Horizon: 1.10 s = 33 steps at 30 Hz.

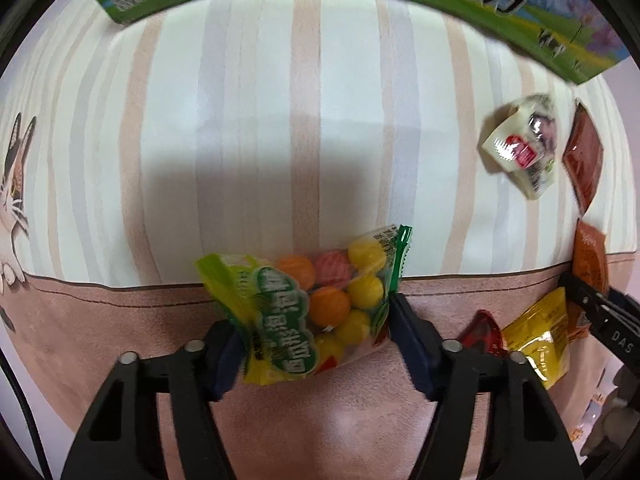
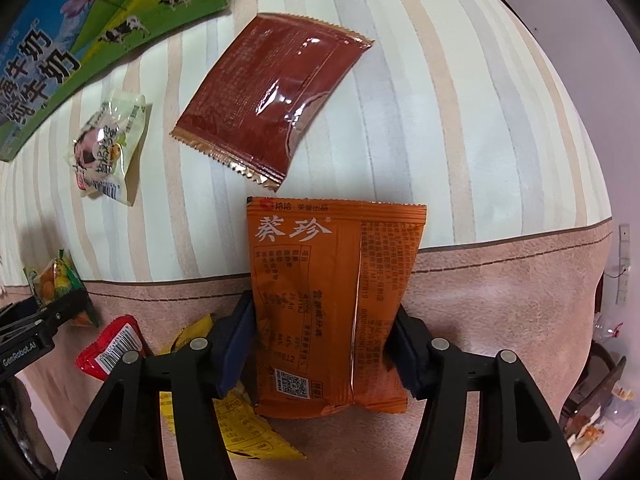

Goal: Organize snacks
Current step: 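Carry the gumball bag with the left tool while the right tool carries the Kuizhen packet into the box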

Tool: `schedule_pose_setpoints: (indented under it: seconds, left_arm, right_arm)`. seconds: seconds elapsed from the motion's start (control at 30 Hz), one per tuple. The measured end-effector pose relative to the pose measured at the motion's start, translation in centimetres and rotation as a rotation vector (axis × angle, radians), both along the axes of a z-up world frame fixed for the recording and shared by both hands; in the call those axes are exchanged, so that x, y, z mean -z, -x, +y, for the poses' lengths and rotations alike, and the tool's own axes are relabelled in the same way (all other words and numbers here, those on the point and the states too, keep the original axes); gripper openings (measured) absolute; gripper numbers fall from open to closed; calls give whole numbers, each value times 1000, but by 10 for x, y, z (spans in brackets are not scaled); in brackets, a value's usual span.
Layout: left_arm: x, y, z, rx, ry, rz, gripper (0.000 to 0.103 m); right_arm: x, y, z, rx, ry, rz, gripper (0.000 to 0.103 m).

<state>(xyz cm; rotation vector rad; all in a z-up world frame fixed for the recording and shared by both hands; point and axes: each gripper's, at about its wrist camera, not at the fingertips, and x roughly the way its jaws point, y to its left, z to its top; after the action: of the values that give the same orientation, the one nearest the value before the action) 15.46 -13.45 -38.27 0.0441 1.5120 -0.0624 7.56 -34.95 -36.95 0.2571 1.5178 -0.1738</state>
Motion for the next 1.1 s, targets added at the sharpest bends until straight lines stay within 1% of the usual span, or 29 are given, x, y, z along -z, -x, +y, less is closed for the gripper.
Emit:
schedule_pose_setpoints:
  seconds: [0.13,0.17,0.3,0.37,0.43,0.57,0.63,0.7,0.77,0.9,0.93,1.0,1.03,1.1]
  left_arm:
    - [-7,4,6,-22,42,7,62]
    - [-8,6,9,1,10,54,61]
    - [-12,10,17,-15,35,63,60]
    - [-18,13,25,-17,53,63,58]
    - [-25,16,27,-9,53,68,57]
    - [-47,16,33,-1,80,46,57]
    - [-58,12,34,11,98,57,57]
    - [-75,6,38,8,135,43,57]
    - [-98,4,39,13,174,18,57]
    - [-147,-9,36,35,253,-48,57]
    - [-164,-16,36,45,268,-75,57]
    - [-189,-30,32,67,280,-109,57]
    - [-198,-36,33,68,304,-135,57]
    - [-217,-53,34,78,288,-181,57]
  right_arm:
    - [-3,1,-3,9,-7,-22,64]
    - [-6,3,-5,12,-10,-27,63]
    - [-17,10,-13,26,-38,-44,62]
    - [-23,12,-18,39,-56,-54,61]
    - [-30,15,-24,54,-77,-68,61]
    - [-49,18,-34,77,-116,-108,61]
    - [-65,22,-37,89,-143,-135,61]
    - [-80,22,-38,91,-171,-161,61]
    - [-100,20,-37,81,-198,-195,61]
    - [-153,8,-28,28,-254,-289,61]
    - [-164,2,-23,17,-261,-308,61]
    - [-193,-15,-16,-20,-281,-357,61]
    - [-202,-22,-11,-32,-290,-377,61]
    - [-217,-44,5,-61,-301,-418,61]
